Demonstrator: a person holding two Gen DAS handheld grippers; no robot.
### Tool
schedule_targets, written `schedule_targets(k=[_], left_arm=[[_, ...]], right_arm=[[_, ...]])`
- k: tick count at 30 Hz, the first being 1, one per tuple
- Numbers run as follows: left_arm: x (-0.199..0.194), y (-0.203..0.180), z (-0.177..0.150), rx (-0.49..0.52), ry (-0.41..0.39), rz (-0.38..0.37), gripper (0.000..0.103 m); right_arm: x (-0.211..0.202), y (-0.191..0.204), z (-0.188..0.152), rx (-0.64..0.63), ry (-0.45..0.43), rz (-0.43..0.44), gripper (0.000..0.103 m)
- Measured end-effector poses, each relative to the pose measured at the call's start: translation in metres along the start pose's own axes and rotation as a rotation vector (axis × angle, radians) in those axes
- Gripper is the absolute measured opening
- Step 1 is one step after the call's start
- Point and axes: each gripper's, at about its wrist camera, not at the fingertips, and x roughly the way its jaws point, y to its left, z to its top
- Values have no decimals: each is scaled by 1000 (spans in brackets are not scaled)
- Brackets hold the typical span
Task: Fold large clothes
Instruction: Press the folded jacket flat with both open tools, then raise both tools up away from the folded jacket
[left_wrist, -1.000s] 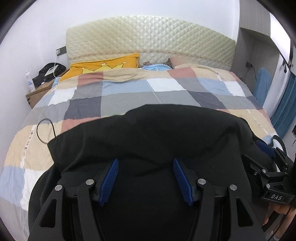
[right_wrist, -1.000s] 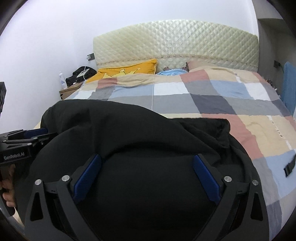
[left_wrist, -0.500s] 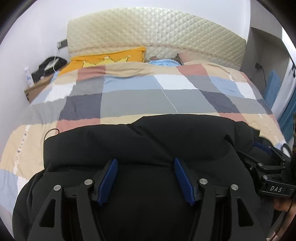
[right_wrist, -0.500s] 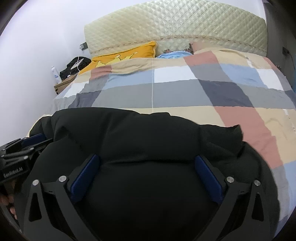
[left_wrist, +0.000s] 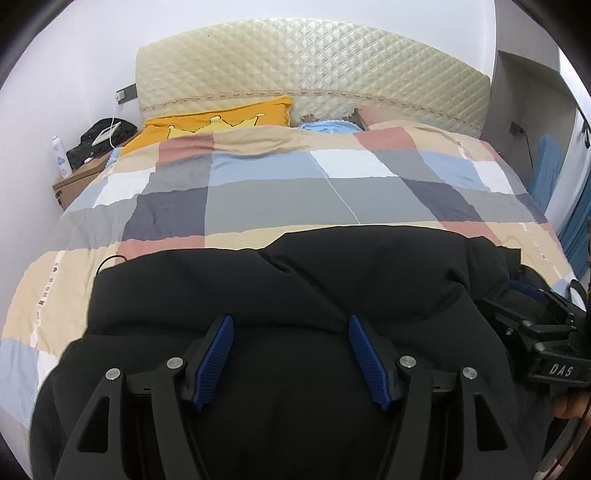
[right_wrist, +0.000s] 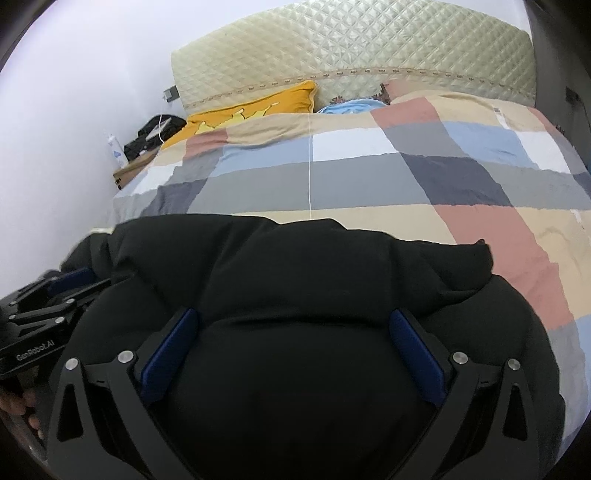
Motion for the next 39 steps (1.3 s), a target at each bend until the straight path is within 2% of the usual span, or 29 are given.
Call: schedule_targets(k=[2, 10, 12, 16, 22, 27, 31, 35, 39], left_arm=[[-7, 5, 0, -10, -3, -3, 65], [-40, 42, -9, -49, -53, 75, 65], [-36, 51, -14, -57, -23, 68, 65], [-21, 67, -23, -109, 19, 14, 66], [-19, 60, -33, -97, -8, 51, 67], [-31, 55, -36, -97, -31, 100, 67], [-56, 48, -33, -109, -62, 118, 67], [-99, 33, -17, -132, -133, 102, 67], [-159, 9, 0, -101, -231, 91, 67]], right_arm=[[-10, -3, 0, 6, -6, 2, 103], [-39, -19, -8, -65, -11, -33, 103], [-38, -26, -15, -75, 11, -36, 103], [-33, -37, -21, -36, 32, 20, 103], [-20, -35, -27, -41, 39, 14, 103], [-35, -30, -27, -29, 29, -27, 103], [-68, -26, -26, 4, -24, -24, 103], [-113, -13, -16, -10, -118, -80, 103], [-169, -2, 2, 13, -223, -73, 103]])
